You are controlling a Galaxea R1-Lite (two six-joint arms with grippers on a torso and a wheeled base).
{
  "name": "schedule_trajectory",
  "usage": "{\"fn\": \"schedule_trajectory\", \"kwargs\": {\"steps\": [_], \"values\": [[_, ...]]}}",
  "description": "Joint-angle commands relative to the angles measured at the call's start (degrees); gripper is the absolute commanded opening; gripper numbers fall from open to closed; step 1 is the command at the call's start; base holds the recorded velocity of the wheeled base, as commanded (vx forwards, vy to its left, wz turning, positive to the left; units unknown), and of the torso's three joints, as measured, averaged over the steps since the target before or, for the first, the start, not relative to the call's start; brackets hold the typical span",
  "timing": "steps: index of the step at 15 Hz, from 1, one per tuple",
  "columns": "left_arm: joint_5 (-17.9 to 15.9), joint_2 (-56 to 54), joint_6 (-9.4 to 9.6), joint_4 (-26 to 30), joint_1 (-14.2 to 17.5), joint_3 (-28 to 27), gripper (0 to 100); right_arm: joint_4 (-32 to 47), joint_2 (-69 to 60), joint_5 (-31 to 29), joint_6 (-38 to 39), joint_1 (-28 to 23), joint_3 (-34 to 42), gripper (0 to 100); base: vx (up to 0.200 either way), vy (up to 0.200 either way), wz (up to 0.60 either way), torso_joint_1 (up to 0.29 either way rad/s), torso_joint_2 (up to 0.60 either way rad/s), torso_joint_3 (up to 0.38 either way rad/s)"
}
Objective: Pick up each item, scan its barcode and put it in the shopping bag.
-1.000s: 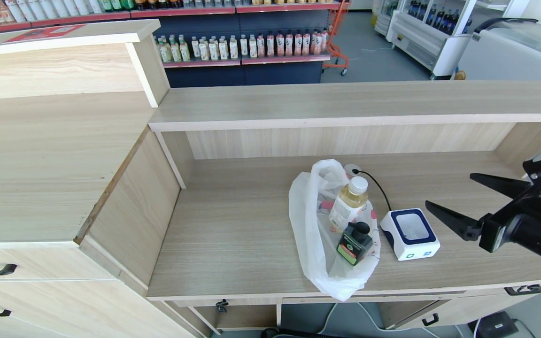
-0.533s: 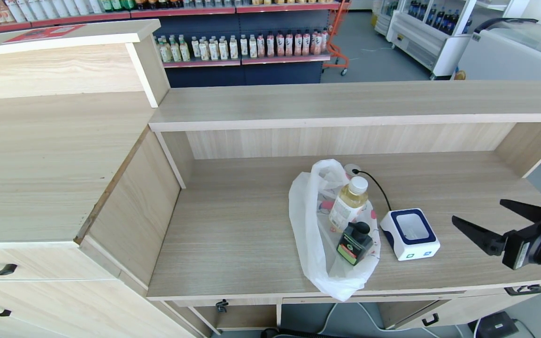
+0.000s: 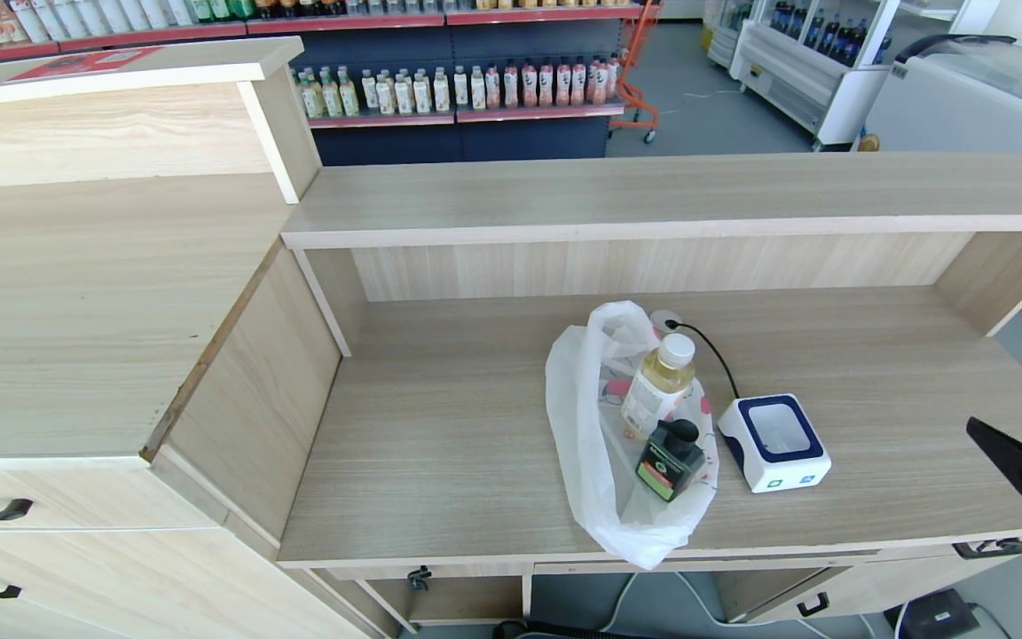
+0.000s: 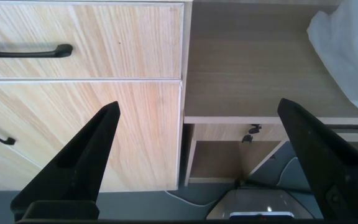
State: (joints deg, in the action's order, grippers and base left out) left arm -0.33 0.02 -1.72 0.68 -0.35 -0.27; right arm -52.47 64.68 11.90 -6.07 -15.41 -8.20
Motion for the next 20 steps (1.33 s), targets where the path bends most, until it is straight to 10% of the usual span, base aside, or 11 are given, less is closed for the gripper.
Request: {"fn": "schedule_trajectory", "kwargs": {"steps": [1,7,20], "values": [[0.0,0.0,-0.04,0.0,0.0,0.0,100,0.0,-2.0,0.1,0.0,-0.2,1.8,100,0.0,0.0,0.0,0.0,0.0,0.0],[-0.5,0.0,-0.13,0.2,0.0,0.0,100,0.1,-2.0,0.0,0.0,-0.2,4.0,100,0.0,0.0,0.0,0.0,0.0,0.0],[-0.4,0.0,0.14,0.2,0.0,0.0,100,0.1,-6.0,0.0,0.1,-2.9,8.2,100,-0.2,0.0,0.0,0.002,0.0,0.002]]}}
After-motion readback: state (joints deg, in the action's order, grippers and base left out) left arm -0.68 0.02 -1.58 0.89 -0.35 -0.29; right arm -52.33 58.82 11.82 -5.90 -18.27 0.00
